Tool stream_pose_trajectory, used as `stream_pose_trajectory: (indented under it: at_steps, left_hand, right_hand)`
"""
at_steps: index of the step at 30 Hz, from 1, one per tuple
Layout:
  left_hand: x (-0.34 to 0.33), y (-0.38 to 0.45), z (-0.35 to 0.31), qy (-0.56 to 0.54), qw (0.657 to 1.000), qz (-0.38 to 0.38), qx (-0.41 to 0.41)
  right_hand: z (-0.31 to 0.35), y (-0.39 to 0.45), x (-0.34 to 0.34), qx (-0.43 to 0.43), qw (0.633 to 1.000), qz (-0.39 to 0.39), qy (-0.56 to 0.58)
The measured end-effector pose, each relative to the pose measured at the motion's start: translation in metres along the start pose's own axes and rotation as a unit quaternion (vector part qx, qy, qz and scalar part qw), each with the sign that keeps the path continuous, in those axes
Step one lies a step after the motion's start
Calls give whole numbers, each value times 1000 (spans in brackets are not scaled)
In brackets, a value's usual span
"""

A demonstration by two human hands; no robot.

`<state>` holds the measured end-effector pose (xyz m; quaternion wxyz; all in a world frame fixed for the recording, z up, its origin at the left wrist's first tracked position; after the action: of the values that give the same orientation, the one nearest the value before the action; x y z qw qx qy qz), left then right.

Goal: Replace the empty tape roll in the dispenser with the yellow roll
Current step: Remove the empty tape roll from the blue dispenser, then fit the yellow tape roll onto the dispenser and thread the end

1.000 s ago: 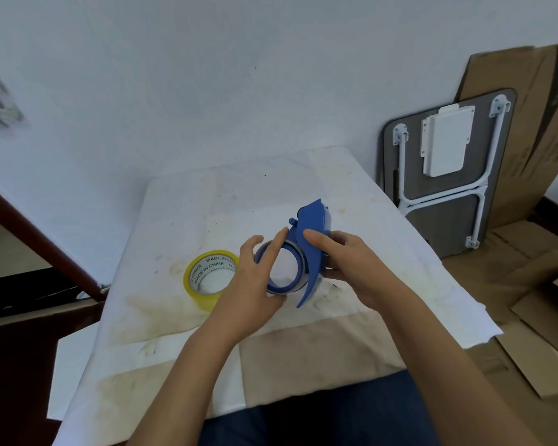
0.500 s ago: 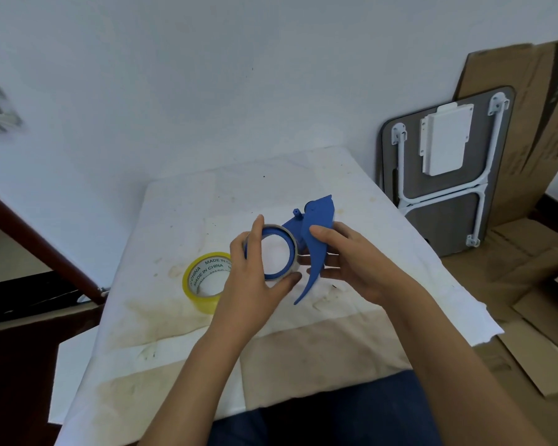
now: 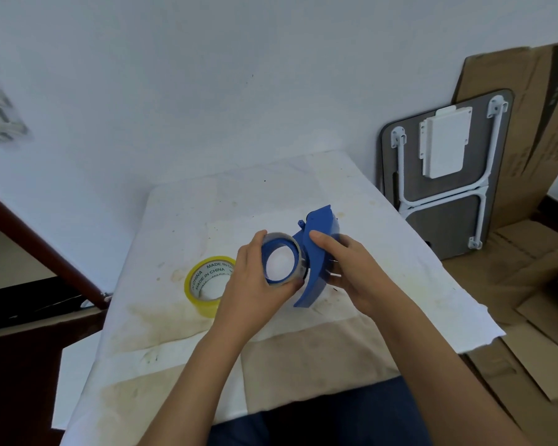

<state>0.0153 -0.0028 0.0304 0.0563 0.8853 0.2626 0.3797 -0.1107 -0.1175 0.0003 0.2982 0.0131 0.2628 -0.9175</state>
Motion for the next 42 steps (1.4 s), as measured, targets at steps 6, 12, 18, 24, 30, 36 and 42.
stream_pose_trajectory:
  at_steps: [6, 12, 18, 24, 30, 36, 42]
  left_hand:
    - [34, 17, 11, -143, 986, -34, 80]
    - [79, 50, 64, -98, 989, 11, 110]
    - [89, 72, 130, -71, 982, 36, 168]
    - [82, 83, 153, -18, 985, 39, 167]
    - [79, 71, 158, -29, 982, 52, 181]
    - [104, 43, 127, 7, 991, -6, 133]
    - [80, -6, 124, 69, 958, 119, 252]
  right_hand:
    - [5, 9, 12, 13, 994, -83, 69]
    - [14, 25, -21, 21, 996, -54, 63]
    - [17, 32, -35, 33, 994, -85, 56]
    - [11, 33, -33, 29, 993, -103, 49]
    - [8, 38, -38, 31, 994, -94, 39]
    - [-2, 38, -37, 22, 996, -86, 28]
    - [-8, 31, -30, 11, 997, -62, 44]
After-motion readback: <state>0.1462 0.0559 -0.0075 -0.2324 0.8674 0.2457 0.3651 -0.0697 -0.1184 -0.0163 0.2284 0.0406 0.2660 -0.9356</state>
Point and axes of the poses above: each hand's wrist, its own y-axis towards the middle knuckle, its own x-axis out of the back of the hand, z = x × y, the point moved 7 cm from there along y, towards the middle knuckle, and after that the axes turned 11 degrees about -x, right-handed, at the moved point
